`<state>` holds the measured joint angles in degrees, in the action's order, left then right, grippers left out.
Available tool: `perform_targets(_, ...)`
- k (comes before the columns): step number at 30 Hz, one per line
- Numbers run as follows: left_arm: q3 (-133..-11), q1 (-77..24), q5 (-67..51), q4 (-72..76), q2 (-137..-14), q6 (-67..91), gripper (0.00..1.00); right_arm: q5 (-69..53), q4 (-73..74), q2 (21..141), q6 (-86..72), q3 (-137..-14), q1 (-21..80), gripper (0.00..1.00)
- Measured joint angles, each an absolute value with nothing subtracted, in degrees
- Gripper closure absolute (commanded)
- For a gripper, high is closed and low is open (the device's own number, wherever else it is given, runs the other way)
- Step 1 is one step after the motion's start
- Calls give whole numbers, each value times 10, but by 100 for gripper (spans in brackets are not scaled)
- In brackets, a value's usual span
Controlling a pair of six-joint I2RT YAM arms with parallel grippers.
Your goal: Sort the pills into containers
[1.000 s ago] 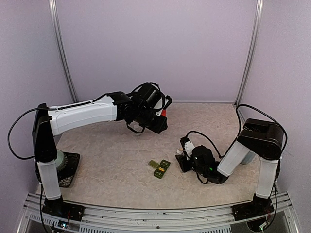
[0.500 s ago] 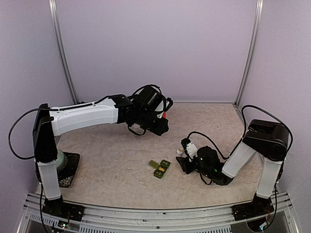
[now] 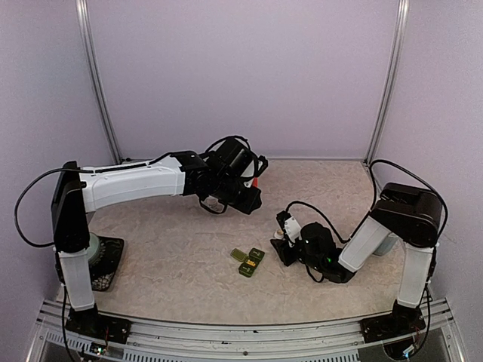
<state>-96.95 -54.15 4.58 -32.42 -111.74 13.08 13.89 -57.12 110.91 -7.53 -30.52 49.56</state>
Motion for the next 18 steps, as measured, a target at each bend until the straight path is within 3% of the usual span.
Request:
perform_targets(10, -967, -556, 45, -300, -1133, 135, 80, 116, -527, 1062, -78, -283, 494, 5)
perform_targets(18, -1040, -574, 48, -308, -1224, 128, 80, 131, -418, 884, -125, -218, 493, 2)
